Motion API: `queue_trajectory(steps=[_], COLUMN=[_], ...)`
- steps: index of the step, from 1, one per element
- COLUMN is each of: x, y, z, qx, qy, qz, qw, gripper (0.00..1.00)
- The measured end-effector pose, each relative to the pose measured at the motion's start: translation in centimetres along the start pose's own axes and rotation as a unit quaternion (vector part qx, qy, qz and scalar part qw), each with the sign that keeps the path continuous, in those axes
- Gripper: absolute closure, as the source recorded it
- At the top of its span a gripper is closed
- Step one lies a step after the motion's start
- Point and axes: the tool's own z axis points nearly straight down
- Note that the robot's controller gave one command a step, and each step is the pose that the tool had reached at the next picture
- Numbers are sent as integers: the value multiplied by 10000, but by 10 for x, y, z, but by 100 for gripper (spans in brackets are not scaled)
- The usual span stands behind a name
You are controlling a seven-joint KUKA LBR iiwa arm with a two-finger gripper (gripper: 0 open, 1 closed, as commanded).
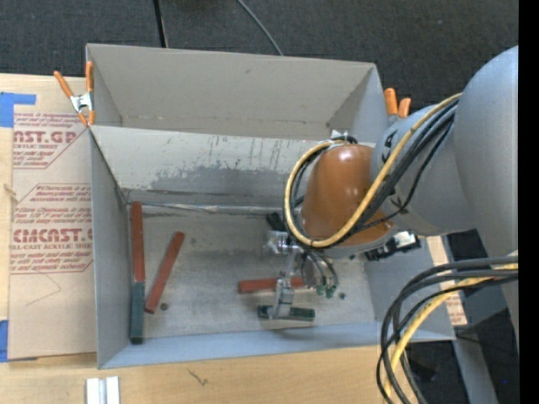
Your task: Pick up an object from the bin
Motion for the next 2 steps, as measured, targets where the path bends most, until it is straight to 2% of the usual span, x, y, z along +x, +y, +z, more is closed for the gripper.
queue_trajectory(steps=[1,2], x=[1,3], y=[-11,1], z=[15,10], qx=[26,15], qy=[-38,-41], qz=[269,325], qw=[9996,9995], gripper=[100,100])
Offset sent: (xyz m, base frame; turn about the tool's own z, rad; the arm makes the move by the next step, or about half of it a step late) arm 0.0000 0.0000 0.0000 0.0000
